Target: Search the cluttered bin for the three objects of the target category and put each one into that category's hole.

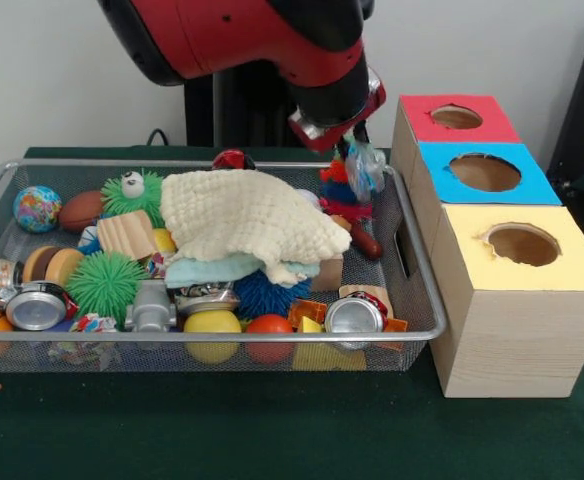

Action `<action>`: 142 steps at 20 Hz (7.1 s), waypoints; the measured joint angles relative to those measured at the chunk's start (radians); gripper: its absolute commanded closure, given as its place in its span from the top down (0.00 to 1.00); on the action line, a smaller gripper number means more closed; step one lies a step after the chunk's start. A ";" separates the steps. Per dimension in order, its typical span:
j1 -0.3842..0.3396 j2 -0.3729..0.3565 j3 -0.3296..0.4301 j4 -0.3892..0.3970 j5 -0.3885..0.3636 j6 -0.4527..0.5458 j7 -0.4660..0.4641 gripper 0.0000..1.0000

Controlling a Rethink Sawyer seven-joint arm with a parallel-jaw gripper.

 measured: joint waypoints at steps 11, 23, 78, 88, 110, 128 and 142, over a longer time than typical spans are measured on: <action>-0.065 -0.004 0.028 0.000 0.032 -0.321 0.000 0.00; -0.072 -0.040 0.081 0.051 0.069 -0.338 0.000 0.00; 0.274 -0.146 -0.165 -0.003 0.089 -0.003 0.006 0.00; 0.357 -0.094 -0.351 -0.151 -0.037 -0.155 0.021 0.00; 0.397 0.077 -0.472 -0.385 0.112 -0.262 0.102 0.00; 0.514 0.299 -0.625 -0.674 0.115 -0.083 0.102 0.00; 0.496 0.313 -0.696 -0.665 0.299 -0.065 0.211 0.00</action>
